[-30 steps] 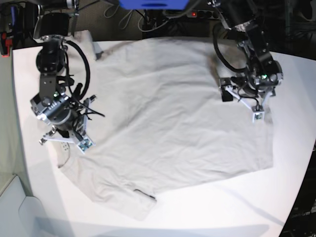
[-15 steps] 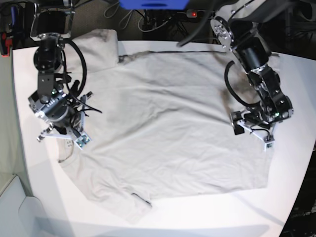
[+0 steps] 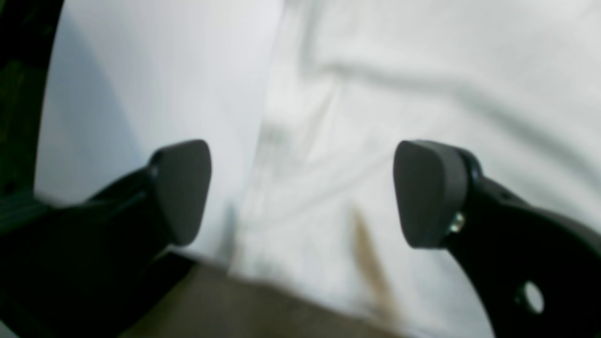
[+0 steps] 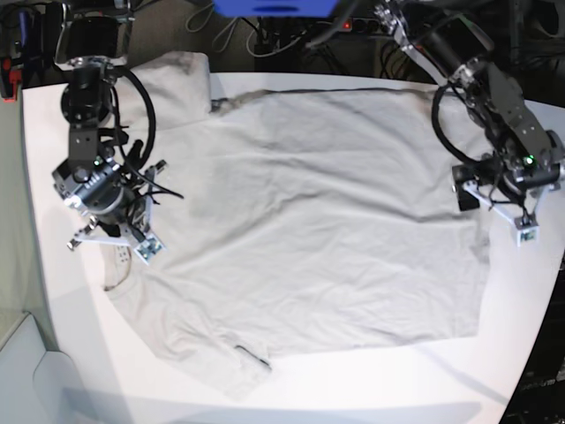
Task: Layout the t-shirt on the table in an organized manner, then fold the t-shirt properly
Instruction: 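Move the left gripper to the shirt's side edge and pinch it, then move the right gripper to the shirt shoulder and grasp the edge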
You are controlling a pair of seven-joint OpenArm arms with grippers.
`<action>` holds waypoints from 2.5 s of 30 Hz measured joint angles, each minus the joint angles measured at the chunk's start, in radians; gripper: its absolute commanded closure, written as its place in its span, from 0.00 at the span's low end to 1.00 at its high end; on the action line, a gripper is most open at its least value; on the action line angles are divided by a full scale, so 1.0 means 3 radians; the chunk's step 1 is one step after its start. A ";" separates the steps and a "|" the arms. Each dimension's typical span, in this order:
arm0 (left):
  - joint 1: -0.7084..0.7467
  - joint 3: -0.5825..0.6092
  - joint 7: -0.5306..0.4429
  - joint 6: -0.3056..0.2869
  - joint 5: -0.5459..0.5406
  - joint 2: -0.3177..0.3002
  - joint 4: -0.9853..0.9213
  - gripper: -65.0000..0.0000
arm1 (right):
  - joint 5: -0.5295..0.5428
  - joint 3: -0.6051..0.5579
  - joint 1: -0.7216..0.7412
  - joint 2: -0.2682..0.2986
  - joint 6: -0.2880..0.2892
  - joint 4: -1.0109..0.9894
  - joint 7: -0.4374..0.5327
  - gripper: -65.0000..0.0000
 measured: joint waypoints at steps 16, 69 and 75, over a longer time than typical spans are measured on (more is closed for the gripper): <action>0.1111 -0.0464 -0.0092 -0.0015 -0.0666 -0.0024 0.0003 0.08 | 0.0004 -0.0003 0.0014 -0.0050 0.0000 0.0000 0.0003 1.00; 0.0641 -0.0544 -0.0496 -0.0018 -0.0820 -0.0355 -0.0971 1.00 | 0.0023 -0.0009 -0.0278 -0.0031 0.0000 0.0512 -0.0211 1.00; 0.0694 -0.0543 -0.0364 -0.0015 -0.0760 -0.0286 -0.0610 1.00 | -0.0014 0.0033 -0.0586 -0.0172 0.0001 0.0521 -0.0343 0.97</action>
